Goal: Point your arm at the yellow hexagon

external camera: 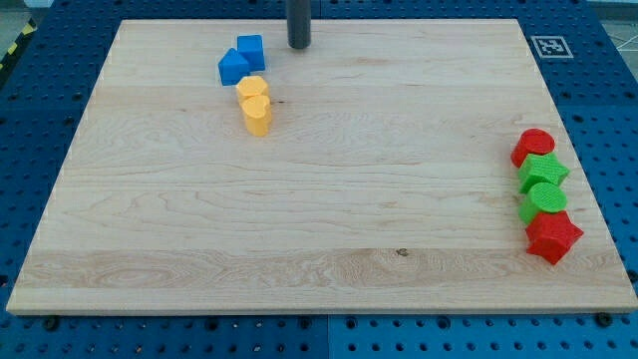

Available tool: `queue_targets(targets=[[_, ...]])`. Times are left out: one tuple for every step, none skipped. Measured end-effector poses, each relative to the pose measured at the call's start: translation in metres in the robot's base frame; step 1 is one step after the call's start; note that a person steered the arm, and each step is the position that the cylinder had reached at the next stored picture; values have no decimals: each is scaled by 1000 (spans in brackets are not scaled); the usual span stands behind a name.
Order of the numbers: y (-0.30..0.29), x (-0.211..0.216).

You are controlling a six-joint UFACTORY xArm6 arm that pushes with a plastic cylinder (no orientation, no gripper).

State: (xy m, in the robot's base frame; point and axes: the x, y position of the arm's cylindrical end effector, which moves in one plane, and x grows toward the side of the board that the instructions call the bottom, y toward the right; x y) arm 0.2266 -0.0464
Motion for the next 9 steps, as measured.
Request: queue_targets(targets=[[-48, -21], [-97, -24], [-144, -23], [-182, -7], [-189, 29], [-179, 61], [-167, 95], [-150, 115], [-130, 116]])
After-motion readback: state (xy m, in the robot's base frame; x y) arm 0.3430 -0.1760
